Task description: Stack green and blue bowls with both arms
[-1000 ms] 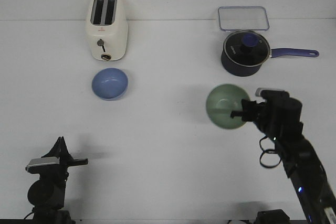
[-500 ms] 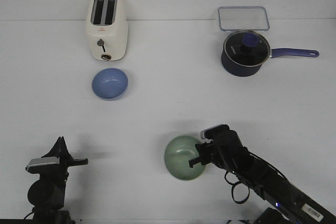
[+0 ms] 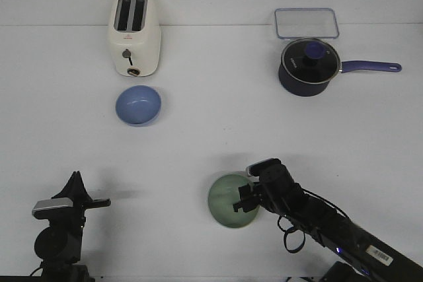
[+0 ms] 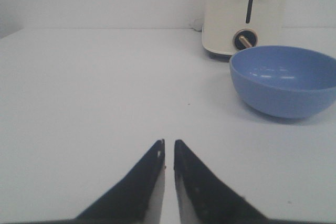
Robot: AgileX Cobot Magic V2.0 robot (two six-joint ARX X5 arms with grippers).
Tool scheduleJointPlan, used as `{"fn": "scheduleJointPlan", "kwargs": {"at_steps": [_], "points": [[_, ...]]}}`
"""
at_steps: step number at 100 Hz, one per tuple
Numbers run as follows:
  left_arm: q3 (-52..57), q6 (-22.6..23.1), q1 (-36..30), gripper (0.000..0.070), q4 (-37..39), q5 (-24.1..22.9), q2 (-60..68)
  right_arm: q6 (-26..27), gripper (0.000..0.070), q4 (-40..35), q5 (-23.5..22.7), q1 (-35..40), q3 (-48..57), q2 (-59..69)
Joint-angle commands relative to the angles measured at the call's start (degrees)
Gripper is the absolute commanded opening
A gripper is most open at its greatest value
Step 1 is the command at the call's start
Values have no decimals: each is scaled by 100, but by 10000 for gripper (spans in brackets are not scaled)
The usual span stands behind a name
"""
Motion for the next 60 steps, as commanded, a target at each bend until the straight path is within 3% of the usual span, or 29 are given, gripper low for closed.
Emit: {"fn": "scheduleJointPlan", "kwargs": {"at_steps": [1, 18, 32, 44, 60], "points": [[-111, -859, 7, 13, 57, 33, -7, 26, 351, 59, 35, 44, 17, -28], [-109, -1873, 7, 10, 175, 70, -7, -262, 347, 72, 280, 48, 17, -1012], [238, -2238, 4, 12, 245, 310, 111, -363, 347, 11, 595, 52, 17, -2098], [977, -2256, 7, 11, 317, 310, 940, -450, 347, -166, 907, 52, 17, -2798], [2546, -1823, 7, 11, 101, 579, 3300, -474, 347, -341, 1279, 52, 15, -3139]]}}
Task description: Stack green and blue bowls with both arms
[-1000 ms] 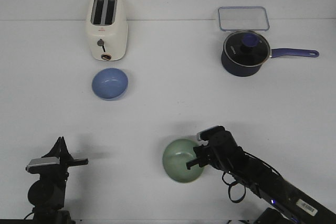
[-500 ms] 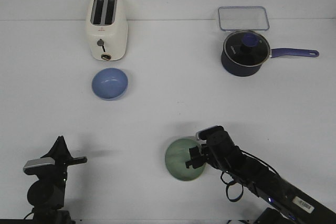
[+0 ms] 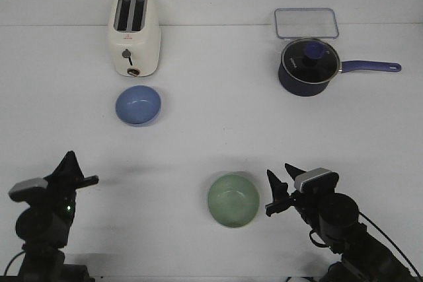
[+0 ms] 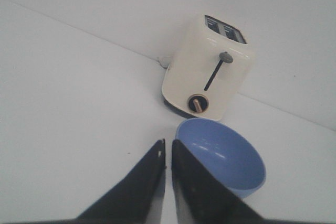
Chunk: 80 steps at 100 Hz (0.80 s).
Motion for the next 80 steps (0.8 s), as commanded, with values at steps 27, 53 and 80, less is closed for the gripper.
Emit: {"fn": "scheduleJointPlan", "kwargs": {"at_steps": [27, 53, 80], "points": [[3696, 553, 0, 398, -1368, 636, 5263, -116, 347, -52, 120, 50, 35, 136], [5689, 514, 0, 410, -2439, 636, 7772, -188, 347, -48, 160, 52, 35, 168], [5925, 402, -2, 270, -2557, 636, 8640, -197, 347, -46, 166, 52, 35, 168]]}}
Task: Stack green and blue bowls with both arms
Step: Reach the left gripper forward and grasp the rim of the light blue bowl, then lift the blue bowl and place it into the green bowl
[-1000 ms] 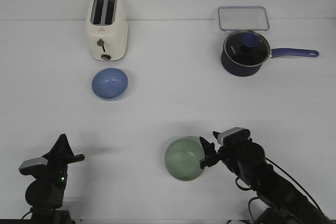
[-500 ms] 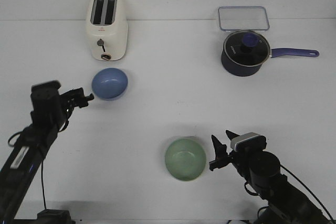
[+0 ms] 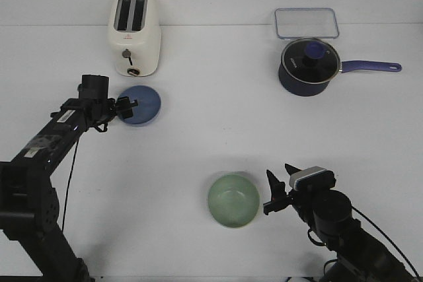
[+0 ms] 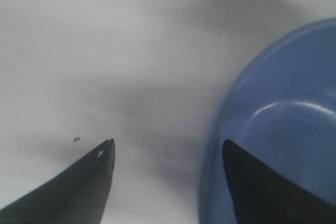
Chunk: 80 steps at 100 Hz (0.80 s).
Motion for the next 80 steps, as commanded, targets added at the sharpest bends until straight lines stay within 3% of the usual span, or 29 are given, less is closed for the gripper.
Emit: {"fn": "scheduleJointPlan", "kwargs": {"at_steps": [1, 11, 31, 49, 69, 80], "points": [[114, -17, 0, 252, 26, 9, 127, -57, 347, 46, 22, 52, 35, 35], [114, -11, -7, 0, 92, 9, 116, -57, 347, 42, 22, 52, 35, 35], [114, 249, -125, 9, 81, 28, -337, -98, 347, 39, 70, 52, 35, 33], [111, 372, -496, 9, -197, 507, -1340, -122, 347, 42, 348, 52, 35, 28], [-264, 424, -1652, 8, -649, 973, -2369, -118, 347, 50, 361, 50, 35, 28], [-778, 203, -2557, 8, -546, 1021, -2734, -120, 347, 48, 361, 50, 35, 28]]}}
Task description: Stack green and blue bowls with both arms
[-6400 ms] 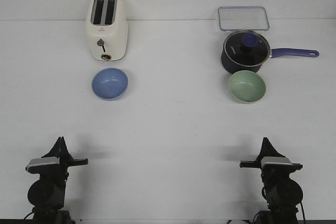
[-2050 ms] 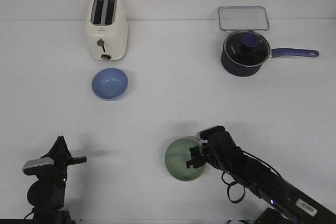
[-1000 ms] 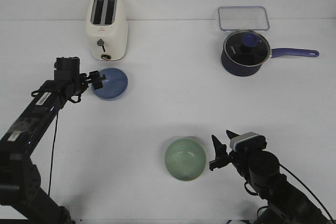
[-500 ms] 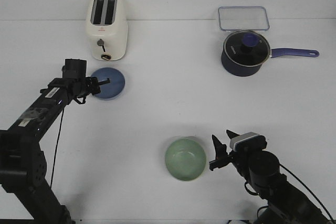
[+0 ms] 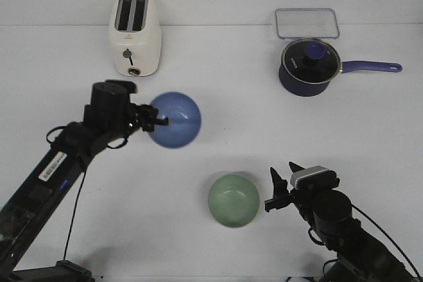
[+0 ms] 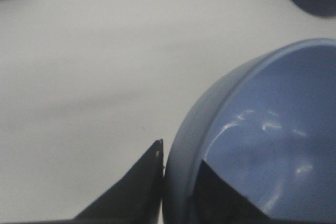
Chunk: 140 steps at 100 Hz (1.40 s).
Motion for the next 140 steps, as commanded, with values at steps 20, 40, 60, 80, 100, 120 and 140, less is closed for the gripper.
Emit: {"fn": "scheduleJointPlan", "kwargs": {"at_steps": [20, 40, 60, 80, 100, 120, 140], "points": [[-820, -597, -1845, 9, 413, -44, 109, -48, 347, 61, 28, 50, 35, 31], [-933, -787, -2468, 9, 708, -120, 461, -48, 347, 61, 28, 50, 35, 31], [-933, -896, -2645, 106, 750, -221, 678, -39, 347, 61, 26, 50, 35, 31], [-933, -780, -2625, 339, 719, -496, 553, -31, 347, 46, 26, 50, 35, 28], [-933, -181, -2374, 339, 564, -1204, -474, -192, 347, 66, 28, 52, 35, -68], [-1576, -96, -1893, 340, 503, -1996, -2284, -400, 347, 2, 24, 83, 4, -549], [-3305, -669, -1735, 312, 811, -2035, -4092, -398, 344, -46, -35, 214, -284, -922]]}}
